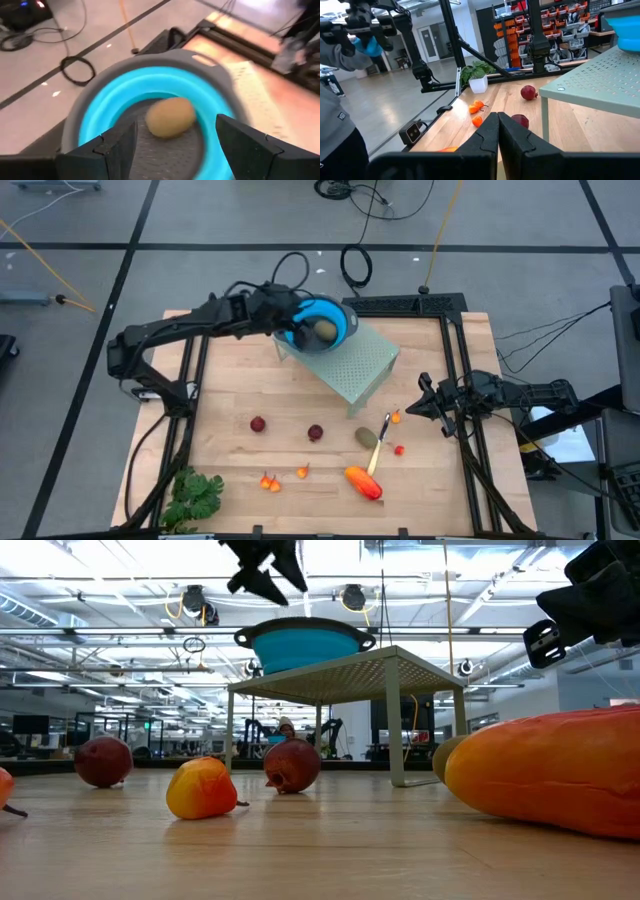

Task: Pick & Place Fruit
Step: Put the mango into the blue strainer bowl on the shelf

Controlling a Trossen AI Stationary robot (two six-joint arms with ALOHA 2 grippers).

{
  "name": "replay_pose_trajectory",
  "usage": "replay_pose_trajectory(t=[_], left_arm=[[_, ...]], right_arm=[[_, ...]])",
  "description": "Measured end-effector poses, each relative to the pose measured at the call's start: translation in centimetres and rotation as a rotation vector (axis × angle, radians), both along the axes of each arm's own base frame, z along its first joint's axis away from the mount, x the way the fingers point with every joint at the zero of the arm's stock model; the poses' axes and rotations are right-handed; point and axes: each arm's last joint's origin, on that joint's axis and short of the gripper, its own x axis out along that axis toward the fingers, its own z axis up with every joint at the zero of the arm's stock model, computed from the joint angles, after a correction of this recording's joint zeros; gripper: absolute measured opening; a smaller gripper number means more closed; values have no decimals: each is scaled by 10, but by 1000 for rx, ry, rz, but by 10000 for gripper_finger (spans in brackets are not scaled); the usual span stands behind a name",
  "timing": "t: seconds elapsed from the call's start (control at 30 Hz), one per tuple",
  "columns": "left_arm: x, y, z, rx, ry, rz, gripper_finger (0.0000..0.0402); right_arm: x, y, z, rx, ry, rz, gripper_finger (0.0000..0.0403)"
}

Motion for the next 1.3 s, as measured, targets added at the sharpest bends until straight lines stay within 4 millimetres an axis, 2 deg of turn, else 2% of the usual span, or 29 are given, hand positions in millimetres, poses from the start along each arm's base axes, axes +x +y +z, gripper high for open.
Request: replay_pose_trajectory(t=[0.3,0.87,1.3], left_arm=[[-14,-27,19,-48,-82,-44,269],[-18,-61,27,-152,-146,-128,264],[-17,-73,27,-156,-149,-157,141]], right_arm=[[0,0,0,-1,0,0,0],[0,0,0,3,-5,0,0],[0,0,0,3,-6,0,0]])
